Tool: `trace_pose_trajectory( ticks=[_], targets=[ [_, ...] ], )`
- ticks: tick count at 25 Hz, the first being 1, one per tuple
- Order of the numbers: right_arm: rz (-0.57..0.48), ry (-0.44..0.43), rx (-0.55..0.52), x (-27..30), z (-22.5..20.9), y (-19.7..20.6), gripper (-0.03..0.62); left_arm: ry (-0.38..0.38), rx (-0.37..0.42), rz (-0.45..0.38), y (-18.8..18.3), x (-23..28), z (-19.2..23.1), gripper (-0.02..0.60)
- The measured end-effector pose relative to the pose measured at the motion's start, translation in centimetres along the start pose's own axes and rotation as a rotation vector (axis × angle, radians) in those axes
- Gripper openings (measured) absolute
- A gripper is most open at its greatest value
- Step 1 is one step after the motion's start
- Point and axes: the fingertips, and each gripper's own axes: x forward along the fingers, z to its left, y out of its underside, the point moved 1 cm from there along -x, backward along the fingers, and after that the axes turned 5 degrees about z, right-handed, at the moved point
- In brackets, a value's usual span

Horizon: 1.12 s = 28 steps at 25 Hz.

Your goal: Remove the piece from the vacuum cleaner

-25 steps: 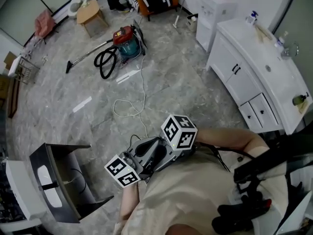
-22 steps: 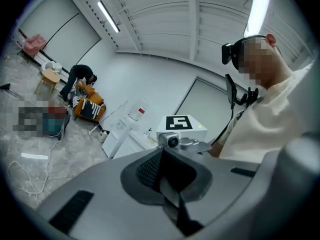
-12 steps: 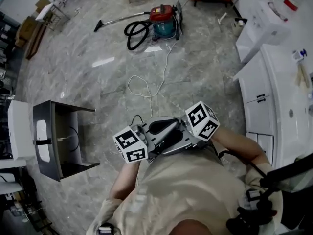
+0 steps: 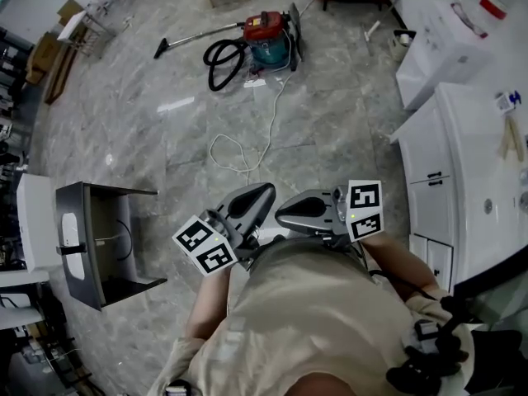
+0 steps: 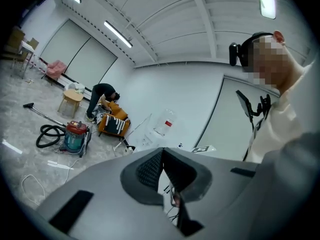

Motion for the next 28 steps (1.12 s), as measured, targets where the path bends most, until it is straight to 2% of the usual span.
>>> trace_pose_trajectory(
  ticks=[4, 9, 12, 18, 24, 28],
  targets=[
    [-0.041, 0.068, -0.044, -0.9, -2.0, -1.4, 0.002, -0.051, 0.039, 0.024, -0.1, 1.0, 1.1, 0.003],
    [-0.005, 0.111, -0.08, 0.1, -3.9, -1.8, 0.002, -0.077, 0.155, 0.077, -0.4, 1.3, 3.4, 0.002],
    [-0.008, 0.167, -0.087, 0.7, -5.6, -2.9, 0.002, -0.061, 0.197, 0.07, -1.8, 1.3, 5.3, 0.002],
    [0.017, 0.253, -0.12, 4.6, -9.1, -5.3, 0.002, -0.015, 0.207, 0.046, -5.6, -0.6, 10.4, 0.003],
    [0.022, 0.335, -0.14, 9.3, -13.7, -7.5, 0.002, 0.066, 0.206, 0.09, -7.1, -2.7, 15.6, 0.002],
    [0.0, 0.349, -0.146, 11.9, -15.8, -8.7, 0.002, 0.078, 0.227, 0.106, -7.7, -4.0, 18.6, 0.003]
  ],
)
